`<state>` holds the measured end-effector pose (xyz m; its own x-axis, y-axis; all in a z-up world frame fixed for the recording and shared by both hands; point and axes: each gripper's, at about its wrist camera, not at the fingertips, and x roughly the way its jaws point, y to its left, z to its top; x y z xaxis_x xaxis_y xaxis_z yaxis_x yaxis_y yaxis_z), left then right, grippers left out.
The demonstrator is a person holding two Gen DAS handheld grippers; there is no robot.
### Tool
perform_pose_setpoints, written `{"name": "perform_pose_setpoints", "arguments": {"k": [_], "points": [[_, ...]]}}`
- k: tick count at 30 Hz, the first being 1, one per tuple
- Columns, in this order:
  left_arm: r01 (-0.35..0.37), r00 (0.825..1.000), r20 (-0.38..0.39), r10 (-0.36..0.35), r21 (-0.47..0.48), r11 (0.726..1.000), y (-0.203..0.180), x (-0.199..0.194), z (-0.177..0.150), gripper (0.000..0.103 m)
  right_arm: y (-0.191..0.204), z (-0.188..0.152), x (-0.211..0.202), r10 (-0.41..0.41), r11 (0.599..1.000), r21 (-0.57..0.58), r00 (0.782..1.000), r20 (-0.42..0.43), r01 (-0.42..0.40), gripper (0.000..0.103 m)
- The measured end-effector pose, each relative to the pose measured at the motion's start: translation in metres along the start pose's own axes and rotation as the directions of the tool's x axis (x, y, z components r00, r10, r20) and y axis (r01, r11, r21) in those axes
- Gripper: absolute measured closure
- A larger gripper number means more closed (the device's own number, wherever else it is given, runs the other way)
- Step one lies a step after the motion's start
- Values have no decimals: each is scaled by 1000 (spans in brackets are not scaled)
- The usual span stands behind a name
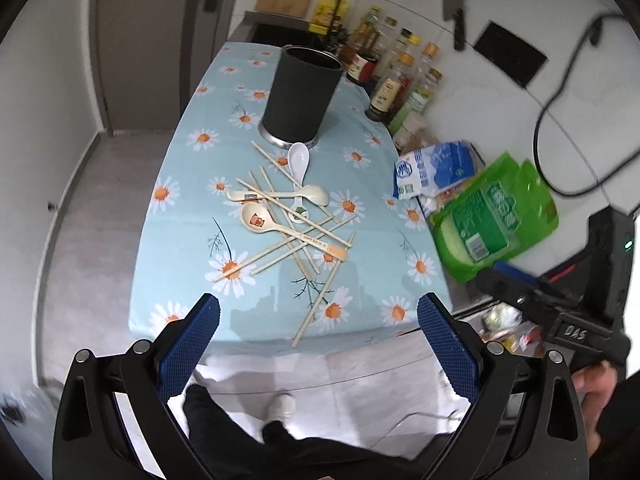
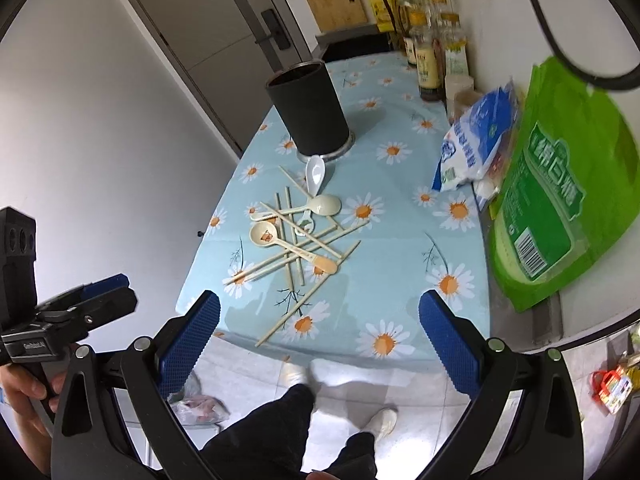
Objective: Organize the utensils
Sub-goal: 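Reach down and grasp a single wooden chopstick with the right tool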
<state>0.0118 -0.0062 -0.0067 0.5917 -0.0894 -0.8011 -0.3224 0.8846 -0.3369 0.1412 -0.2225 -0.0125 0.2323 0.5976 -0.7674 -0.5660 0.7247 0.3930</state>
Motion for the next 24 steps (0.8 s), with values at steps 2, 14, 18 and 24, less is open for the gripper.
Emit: {"name": "perform_pose_setpoints", "arguments": {"k": [2,14,18,24], "points": [[-9,1000,-3,9,-39,999,5,3,0,7,-6,1,9,26,999,28,999,-31,-25,4],[-1,991,-134,-11,-91,996,37,56,5,7,-13,-5,64,32,989,147,989,-143,-11,17],[-45,985,-167,45,2,999,46,76,8,7,-12,-1,88,16,979,203,980,-198,25,28],[-33,978,-205,48,77,996,70,88,15,7,3,4,136,1,956,280,948,-319,93,42]]}}
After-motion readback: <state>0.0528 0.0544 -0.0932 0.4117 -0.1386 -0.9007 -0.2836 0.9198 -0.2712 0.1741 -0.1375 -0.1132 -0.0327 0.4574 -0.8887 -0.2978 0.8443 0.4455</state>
